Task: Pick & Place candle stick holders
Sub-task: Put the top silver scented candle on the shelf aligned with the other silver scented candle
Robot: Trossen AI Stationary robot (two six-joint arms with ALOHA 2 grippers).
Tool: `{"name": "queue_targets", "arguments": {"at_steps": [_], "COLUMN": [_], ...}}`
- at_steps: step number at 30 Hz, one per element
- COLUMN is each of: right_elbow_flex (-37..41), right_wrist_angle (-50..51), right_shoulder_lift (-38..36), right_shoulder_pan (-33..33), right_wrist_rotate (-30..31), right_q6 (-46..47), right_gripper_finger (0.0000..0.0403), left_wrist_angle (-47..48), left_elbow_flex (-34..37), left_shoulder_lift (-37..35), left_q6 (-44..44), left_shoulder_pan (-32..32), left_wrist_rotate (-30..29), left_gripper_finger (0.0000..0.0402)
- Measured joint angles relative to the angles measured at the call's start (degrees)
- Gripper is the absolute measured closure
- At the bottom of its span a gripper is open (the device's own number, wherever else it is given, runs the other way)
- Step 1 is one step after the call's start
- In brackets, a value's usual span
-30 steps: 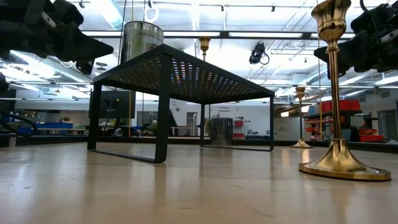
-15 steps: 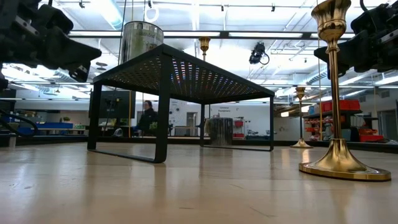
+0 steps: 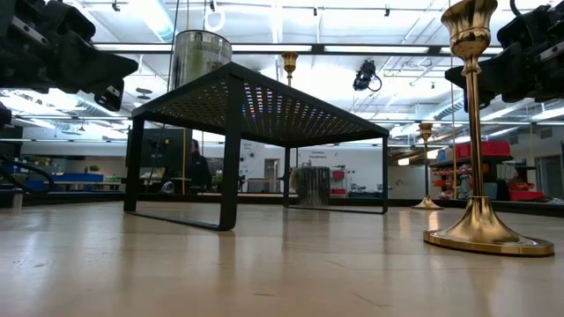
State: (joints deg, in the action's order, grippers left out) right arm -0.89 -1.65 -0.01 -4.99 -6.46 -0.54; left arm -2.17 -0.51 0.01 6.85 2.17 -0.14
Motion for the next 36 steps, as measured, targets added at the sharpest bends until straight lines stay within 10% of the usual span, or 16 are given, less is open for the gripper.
{"name": "queue_targets", "arguments": {"at_steps": [36], "right_elbow_flex": [0.00], "right_wrist_angle": [0.00], "right_shoulder_lift": [0.00], "right_shoulder_pan": [0.01], "right_wrist_rotate": [0.00], "right_q6": [0.00], "right_gripper_finger": [0.0380], "left_wrist_angle": [-1.51], "left_elbow_flex": [0.09], "left_shoulder_lift": [0.35], "left_q6": [1.51], "left_shoulder_pan": [-0.02], "left_wrist_rotate": [1.01], "left_gripper_finger": [0.0363]}}
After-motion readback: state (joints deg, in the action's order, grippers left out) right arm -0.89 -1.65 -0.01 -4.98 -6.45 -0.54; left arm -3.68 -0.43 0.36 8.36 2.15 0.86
